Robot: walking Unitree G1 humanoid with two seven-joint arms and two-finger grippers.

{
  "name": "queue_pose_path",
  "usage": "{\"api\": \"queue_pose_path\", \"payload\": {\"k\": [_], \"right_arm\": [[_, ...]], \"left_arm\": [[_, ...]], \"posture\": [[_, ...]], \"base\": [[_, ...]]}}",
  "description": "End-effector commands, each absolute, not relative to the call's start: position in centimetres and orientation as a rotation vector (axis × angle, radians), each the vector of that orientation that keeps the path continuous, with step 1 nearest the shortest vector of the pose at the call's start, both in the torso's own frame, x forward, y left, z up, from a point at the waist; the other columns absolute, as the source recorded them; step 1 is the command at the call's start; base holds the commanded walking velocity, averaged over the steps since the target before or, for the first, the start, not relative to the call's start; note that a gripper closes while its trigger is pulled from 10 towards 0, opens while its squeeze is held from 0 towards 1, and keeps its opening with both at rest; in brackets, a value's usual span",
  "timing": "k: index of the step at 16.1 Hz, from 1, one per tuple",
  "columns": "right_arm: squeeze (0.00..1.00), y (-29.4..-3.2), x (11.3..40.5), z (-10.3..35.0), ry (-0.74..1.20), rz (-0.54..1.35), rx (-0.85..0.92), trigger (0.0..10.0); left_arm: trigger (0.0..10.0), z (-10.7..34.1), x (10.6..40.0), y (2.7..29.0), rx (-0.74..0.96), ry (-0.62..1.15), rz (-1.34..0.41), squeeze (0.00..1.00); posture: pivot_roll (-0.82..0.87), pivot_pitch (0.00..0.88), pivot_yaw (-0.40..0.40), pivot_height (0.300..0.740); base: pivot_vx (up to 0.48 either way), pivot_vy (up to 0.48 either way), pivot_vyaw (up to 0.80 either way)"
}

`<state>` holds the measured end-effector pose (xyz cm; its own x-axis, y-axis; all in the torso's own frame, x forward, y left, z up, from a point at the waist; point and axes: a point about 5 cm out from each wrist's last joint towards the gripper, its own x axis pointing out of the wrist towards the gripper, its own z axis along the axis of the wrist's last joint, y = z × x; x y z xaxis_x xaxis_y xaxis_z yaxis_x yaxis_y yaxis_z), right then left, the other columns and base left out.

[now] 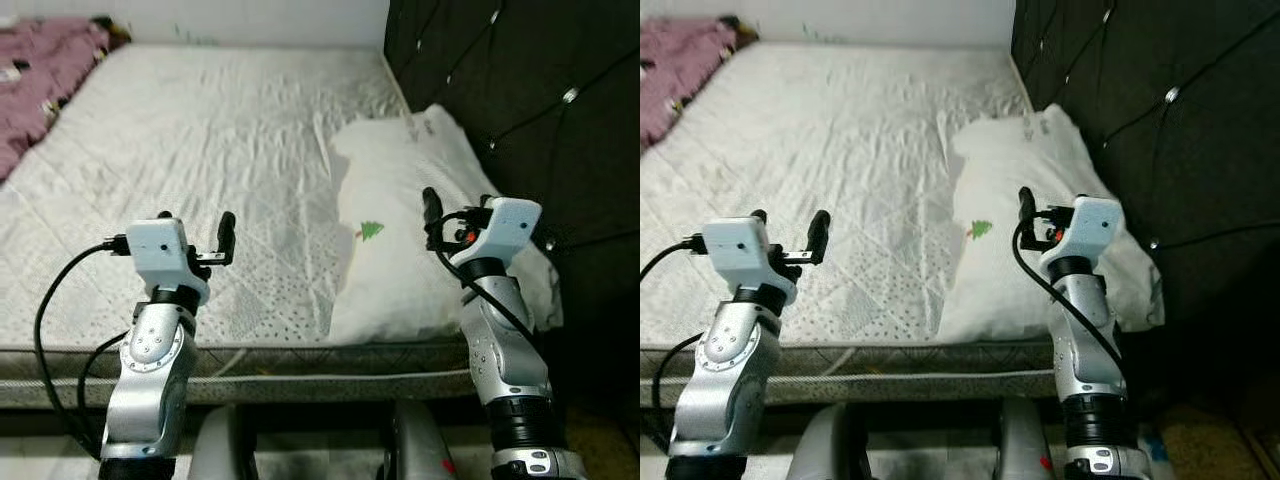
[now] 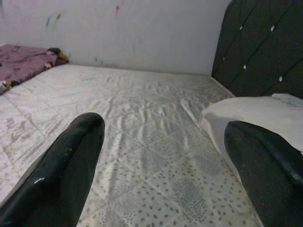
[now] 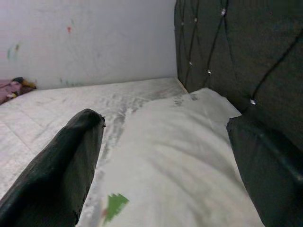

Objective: Clean up the room

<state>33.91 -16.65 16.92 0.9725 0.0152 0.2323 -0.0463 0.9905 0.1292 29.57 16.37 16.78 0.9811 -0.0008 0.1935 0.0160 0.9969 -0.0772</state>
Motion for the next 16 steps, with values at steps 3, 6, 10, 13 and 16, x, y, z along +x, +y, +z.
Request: {"api": "queue_pose_path", "payload": {"k": [3,6,10,13,16], "right_arm": [[0.00,-16.7,33.9,17.5,-0.247,0.026,0.145,10.0],[0.00,-16.5,33.7,17.0,-0.225,0.033,0.136,10.0],[0.00,-16.2,32.9,16.0,-0.194,0.029,0.148,10.0],[0.00,-16.1,32.2,14.5,-0.156,-0.001,0.155,10.0],[0.00,-16.0,31.6,13.0,-0.105,-0.008,0.140,10.0]], "left_arm": [[10.0,17.8,30.5,16.4,-0.074,-0.244,-0.011,0.00],[10.0,17.4,30.6,16.0,-0.077,-0.249,-0.011,0.00],[10.0,16.2,29.6,16.0,-0.089,-0.221,0.007,0.00],[10.0,14.9,29.9,16.3,-0.061,-0.163,0.007,0.00],[10.0,14.0,30.2,16.7,-0.028,-0.124,0.037,0.00]], "posture": [[-0.01,0.000,0.043,0.666],[0.00,0.000,0.029,0.705],[0.00,0.000,0.032,0.740],[-0.02,0.000,0.066,0.740],[-0.01,0.000,0.057,0.740]], "base": [[0.000,0.000,0.00],[0.000,0.000,0.00],[0.000,0.000,0.00],[0.000,0.000,0.00],[0.000,0.000,0.00]]}}
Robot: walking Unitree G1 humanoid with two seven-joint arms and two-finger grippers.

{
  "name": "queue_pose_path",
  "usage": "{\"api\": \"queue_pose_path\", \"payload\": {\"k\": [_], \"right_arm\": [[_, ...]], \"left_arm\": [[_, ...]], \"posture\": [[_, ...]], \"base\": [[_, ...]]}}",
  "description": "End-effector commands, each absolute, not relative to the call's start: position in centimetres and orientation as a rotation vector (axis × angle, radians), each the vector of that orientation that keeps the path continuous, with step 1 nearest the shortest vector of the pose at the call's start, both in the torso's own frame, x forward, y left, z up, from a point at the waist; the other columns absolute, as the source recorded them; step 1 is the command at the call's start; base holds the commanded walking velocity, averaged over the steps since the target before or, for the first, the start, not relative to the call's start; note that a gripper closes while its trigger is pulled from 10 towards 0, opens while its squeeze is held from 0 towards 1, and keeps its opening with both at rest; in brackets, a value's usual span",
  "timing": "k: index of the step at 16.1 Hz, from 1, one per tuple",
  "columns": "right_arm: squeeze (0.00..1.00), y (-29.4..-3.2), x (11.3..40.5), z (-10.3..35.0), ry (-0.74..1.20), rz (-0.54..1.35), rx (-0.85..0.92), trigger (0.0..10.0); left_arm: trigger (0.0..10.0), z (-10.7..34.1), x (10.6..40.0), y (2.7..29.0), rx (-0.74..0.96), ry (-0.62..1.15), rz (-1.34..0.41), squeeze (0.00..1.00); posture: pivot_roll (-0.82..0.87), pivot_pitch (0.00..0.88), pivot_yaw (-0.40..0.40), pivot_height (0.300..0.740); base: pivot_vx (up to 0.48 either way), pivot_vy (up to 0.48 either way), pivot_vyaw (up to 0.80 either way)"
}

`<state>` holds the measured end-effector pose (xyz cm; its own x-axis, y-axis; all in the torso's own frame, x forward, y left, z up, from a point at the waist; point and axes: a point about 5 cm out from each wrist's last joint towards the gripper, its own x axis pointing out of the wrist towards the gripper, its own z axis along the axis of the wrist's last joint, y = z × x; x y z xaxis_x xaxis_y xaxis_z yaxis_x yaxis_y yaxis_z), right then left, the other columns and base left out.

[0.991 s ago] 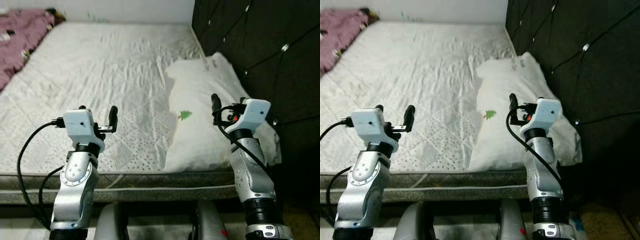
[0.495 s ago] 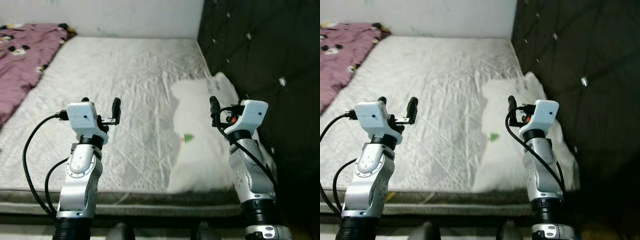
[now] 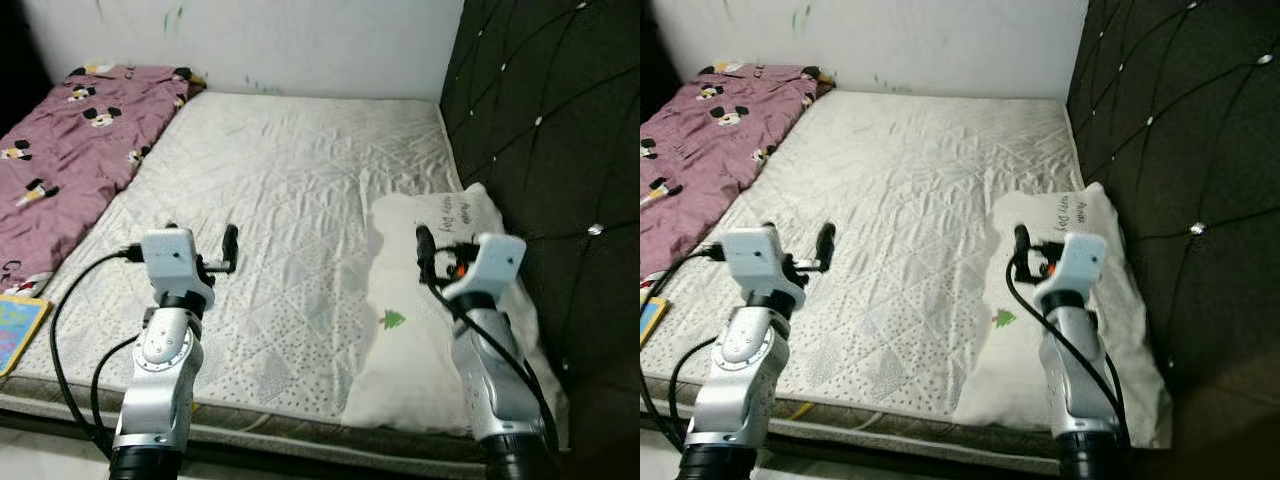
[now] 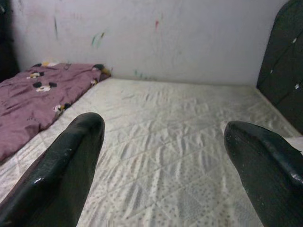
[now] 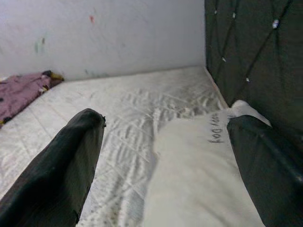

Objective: Clean up the room

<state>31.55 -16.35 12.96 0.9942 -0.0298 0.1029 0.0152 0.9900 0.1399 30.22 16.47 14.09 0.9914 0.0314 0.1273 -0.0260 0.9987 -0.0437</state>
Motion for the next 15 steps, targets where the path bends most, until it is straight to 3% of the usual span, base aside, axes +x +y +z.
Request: {"api": "queue_pose_path", "payload": {"k": [1,8,12,15], "right_arm": [[0.00,-16.0,31.5,12.8,-0.096,-0.001,0.126,10.0],[0.00,-15.4,30.6,11.0,-0.008,-0.015,0.147,10.0],[0.00,-15.3,30.1,10.3,0.021,-0.014,0.143,10.0],[0.00,-15.3,30.4,10.3,0.029,0.005,0.136,10.0]], "left_arm": [[10.0,13.8,30.0,16.6,-0.025,-0.119,0.040,0.00],[10.0,12.2,29.0,17.0,0.015,-0.066,0.094,0.00],[10.0,12.1,28.8,15.3,-0.061,-0.061,0.041,0.00],[10.0,11.9,28.3,15.8,-0.050,-0.066,0.049,0.00]], "posture": [[-0.01,0.000,0.049,0.740],[-0.02,0.059,0.031,0.740],[0.00,0.068,0.018,0.740],[0.01,0.076,0.001,0.740]], "base": [[0.000,0.000,0.00],[0.000,0.000,0.00],[0.000,0.000,-0.78],[0.000,0.000,-0.53]]}}
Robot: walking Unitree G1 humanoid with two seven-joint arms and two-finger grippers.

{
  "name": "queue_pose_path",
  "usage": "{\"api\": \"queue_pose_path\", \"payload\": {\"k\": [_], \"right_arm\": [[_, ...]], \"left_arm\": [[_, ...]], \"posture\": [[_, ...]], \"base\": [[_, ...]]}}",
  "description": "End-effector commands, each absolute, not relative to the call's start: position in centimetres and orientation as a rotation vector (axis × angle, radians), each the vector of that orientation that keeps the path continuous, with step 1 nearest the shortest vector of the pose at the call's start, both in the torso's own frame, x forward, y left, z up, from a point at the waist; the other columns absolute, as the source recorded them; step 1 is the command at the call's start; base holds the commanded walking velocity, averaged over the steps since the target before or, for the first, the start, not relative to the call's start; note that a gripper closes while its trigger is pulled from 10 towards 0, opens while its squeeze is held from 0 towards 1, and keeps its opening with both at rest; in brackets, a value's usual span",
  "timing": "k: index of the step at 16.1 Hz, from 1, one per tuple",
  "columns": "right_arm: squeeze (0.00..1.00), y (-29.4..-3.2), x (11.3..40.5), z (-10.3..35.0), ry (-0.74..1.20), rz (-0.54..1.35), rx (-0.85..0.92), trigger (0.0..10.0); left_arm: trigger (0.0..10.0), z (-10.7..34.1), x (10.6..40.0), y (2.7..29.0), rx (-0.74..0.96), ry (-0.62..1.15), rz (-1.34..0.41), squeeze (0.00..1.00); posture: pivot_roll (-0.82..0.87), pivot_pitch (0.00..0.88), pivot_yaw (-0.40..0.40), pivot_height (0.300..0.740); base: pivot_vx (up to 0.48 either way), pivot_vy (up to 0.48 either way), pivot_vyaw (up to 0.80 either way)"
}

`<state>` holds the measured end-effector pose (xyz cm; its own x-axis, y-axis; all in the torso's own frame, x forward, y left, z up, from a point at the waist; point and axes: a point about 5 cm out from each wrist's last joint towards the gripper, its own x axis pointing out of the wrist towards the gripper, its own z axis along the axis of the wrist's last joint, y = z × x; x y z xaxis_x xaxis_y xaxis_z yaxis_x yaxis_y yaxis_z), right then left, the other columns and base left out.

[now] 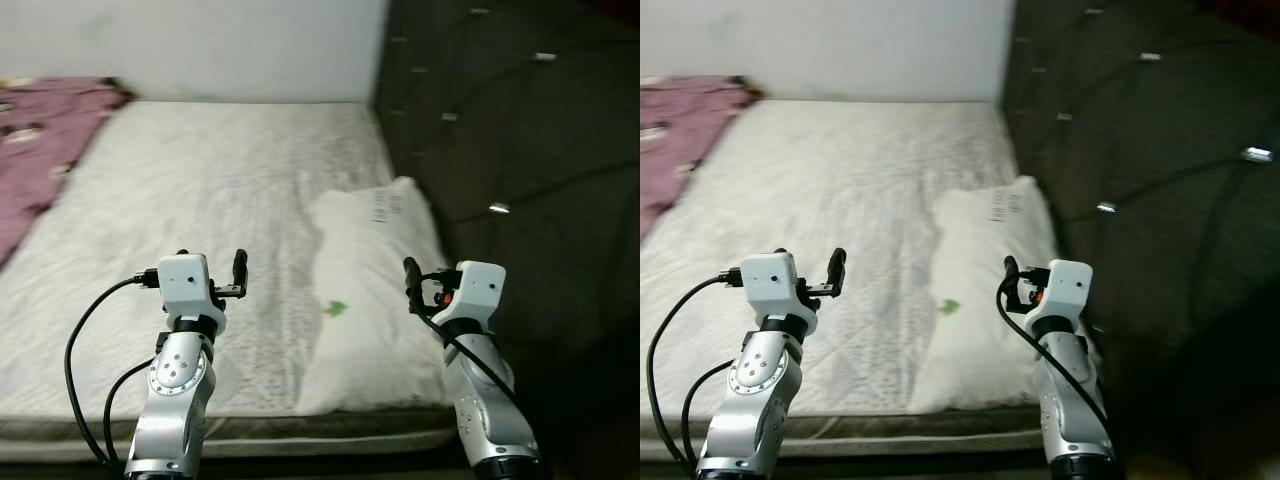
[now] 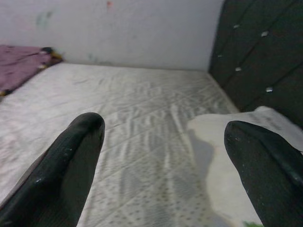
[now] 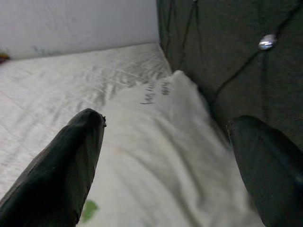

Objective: Clean up the room

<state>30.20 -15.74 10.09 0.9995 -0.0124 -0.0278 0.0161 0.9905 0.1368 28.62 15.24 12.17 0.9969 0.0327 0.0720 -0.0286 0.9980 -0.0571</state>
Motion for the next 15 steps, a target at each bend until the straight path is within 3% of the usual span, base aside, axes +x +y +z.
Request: {"api": "queue_pose_path", "payload": {"k": [1,15], "right_arm": [[0.00,-15.07,30.59,10.37,0.028,0.018,0.131,10.0],[0.00,-15.16,31.18,10.59,0.030,0.031,0.099,10.0]], "left_arm": [[10.0,11.87,28.15,15.92,-0.047,-0.065,0.048,0.00],[10.0,12.15,28.25,15.51,-0.053,-0.068,0.047,0.00]], "posture": [[0.01,0.080,-0.007,0.740],[0.01,0.094,-0.019,0.740]], "base": [[0.000,0.247,0.00],[0.000,0.374,0.00]]}}
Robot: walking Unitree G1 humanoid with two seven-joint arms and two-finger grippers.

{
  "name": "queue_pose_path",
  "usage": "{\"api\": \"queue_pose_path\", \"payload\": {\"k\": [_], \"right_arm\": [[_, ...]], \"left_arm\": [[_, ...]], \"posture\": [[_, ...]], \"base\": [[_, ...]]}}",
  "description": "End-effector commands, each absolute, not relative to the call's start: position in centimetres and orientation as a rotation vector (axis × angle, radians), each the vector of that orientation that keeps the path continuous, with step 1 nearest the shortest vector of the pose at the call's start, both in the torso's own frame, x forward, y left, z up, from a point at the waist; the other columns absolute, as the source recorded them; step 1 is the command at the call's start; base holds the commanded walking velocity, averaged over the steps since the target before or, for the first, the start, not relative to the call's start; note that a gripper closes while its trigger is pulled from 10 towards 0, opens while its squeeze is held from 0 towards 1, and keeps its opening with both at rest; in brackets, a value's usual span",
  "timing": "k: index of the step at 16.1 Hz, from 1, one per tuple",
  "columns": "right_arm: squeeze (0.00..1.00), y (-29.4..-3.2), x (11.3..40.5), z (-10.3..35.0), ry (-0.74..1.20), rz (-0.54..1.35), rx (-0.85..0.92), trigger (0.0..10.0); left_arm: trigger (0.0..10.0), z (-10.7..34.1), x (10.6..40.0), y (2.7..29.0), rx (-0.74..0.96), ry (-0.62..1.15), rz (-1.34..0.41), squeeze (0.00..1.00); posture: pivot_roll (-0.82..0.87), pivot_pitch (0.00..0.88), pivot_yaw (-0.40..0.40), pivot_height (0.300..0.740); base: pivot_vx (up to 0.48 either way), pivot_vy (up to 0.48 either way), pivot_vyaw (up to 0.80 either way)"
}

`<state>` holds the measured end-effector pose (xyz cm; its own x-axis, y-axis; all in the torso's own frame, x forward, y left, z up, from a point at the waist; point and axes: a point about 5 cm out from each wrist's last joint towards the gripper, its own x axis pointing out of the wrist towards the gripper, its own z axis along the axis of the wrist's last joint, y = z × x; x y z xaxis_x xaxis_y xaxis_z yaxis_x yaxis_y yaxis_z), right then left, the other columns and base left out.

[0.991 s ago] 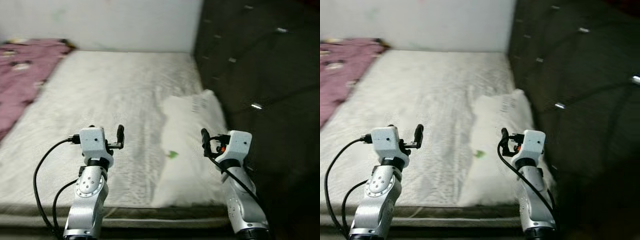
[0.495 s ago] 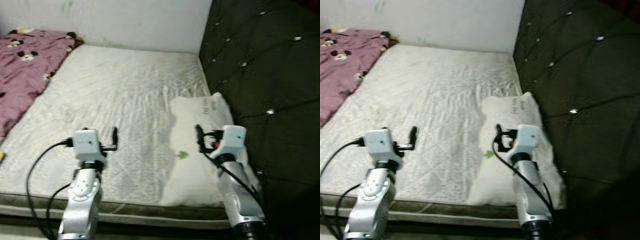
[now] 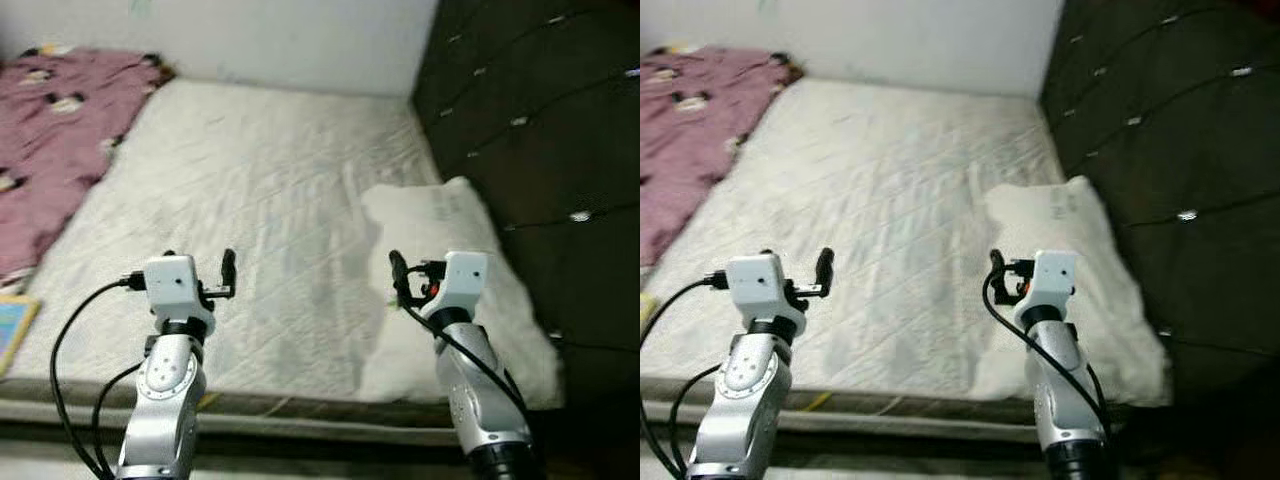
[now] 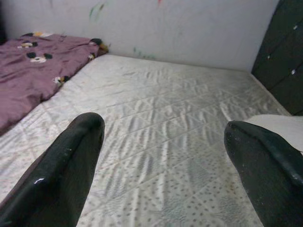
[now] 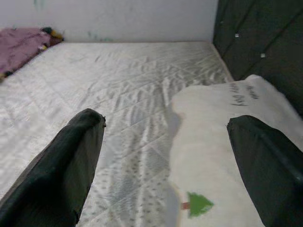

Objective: Clean up the room

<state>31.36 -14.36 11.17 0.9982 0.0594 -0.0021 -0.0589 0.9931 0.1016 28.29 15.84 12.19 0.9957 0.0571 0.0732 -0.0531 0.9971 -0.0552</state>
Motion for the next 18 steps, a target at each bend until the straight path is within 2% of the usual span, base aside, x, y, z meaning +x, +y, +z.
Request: {"api": "queue_pose_path", "payload": {"k": [1,18], "right_arm": [[0.00,-15.06,31.22,10.57,0.031,0.032,0.099,10.0],[0.00,-15.00,31.50,10.46,0.038,0.038,0.088,10.0]], "left_arm": [[10.0,12.21,28.30,15.56,-0.052,-0.069,0.049,0.00],[10.0,12.38,28.55,15.11,-0.062,-0.068,0.044,0.00]], "posture": [[0.01,0.094,-0.020,0.740],[0.01,0.105,-0.024,0.740]], "base": [[0.000,0.405,0.00],[0.000,0.404,0.00]]}}
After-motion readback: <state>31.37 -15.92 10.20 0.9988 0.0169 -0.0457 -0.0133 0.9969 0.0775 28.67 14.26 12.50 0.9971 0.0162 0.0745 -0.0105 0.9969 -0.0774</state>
